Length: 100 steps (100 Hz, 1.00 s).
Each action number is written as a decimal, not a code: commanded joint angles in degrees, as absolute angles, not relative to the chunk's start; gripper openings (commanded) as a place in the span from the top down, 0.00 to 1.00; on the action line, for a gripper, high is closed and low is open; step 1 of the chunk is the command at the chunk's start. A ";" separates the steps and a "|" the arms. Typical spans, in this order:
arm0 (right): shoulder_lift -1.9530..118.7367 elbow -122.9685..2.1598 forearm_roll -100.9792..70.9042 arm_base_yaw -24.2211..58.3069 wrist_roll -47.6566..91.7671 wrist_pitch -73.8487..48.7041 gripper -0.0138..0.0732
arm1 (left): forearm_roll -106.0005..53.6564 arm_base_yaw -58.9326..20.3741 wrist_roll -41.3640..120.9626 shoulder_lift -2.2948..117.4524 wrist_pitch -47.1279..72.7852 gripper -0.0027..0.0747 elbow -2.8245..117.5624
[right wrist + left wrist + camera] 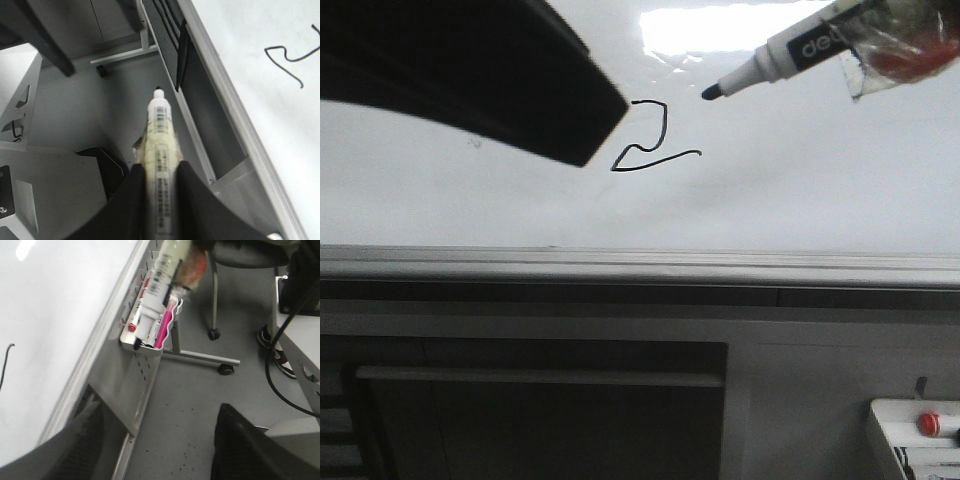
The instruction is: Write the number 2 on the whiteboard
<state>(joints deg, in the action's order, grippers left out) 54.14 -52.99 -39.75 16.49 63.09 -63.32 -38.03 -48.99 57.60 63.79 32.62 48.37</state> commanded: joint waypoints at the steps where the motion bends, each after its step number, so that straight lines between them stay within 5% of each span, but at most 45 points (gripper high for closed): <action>1: 53.69 -54.43 -43.66 16.25 65.74 -60.10 0.80 | -40.16 -49.44 58.92 65.62 29.61 0.39 52.53; 100: 53.69 -54.65 -44.62 16.25 81.10 -55.17 0.80 | -40.08 -49.44 72.74 73.65 31.54 0.39 63.28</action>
<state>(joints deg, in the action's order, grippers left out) 54.14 -52.99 -41.59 16.49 78.03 -58.04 -38.17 -48.99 72.11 75.10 32.44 61.29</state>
